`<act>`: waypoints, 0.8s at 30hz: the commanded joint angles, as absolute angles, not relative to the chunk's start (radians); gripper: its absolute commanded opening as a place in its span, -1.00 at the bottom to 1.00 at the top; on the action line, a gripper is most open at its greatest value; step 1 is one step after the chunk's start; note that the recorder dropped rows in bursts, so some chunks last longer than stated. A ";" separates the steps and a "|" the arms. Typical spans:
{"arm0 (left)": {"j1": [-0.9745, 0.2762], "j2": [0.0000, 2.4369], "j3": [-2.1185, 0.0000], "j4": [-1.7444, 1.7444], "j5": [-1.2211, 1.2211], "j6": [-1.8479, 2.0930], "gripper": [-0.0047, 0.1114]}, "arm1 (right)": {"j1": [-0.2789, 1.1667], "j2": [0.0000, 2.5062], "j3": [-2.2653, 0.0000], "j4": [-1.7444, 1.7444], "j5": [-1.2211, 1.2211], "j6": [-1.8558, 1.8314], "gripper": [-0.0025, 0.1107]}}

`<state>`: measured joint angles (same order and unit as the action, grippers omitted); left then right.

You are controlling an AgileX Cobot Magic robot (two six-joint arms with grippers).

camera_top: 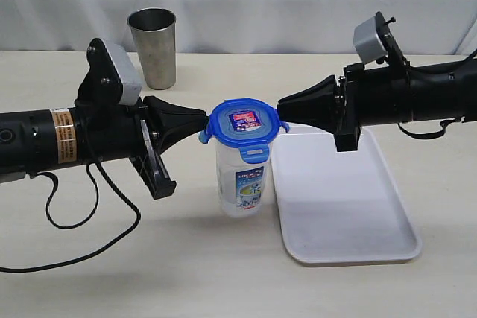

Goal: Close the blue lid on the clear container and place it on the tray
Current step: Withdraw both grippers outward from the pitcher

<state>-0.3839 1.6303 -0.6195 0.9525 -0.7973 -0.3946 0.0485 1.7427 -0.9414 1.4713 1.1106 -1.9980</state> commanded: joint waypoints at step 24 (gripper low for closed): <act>-0.382 1.498 -0.621 0.931 -0.625 -0.418 -0.92 | 0.048 1.697 -0.904 1.480 0.981 -1.998 -0.88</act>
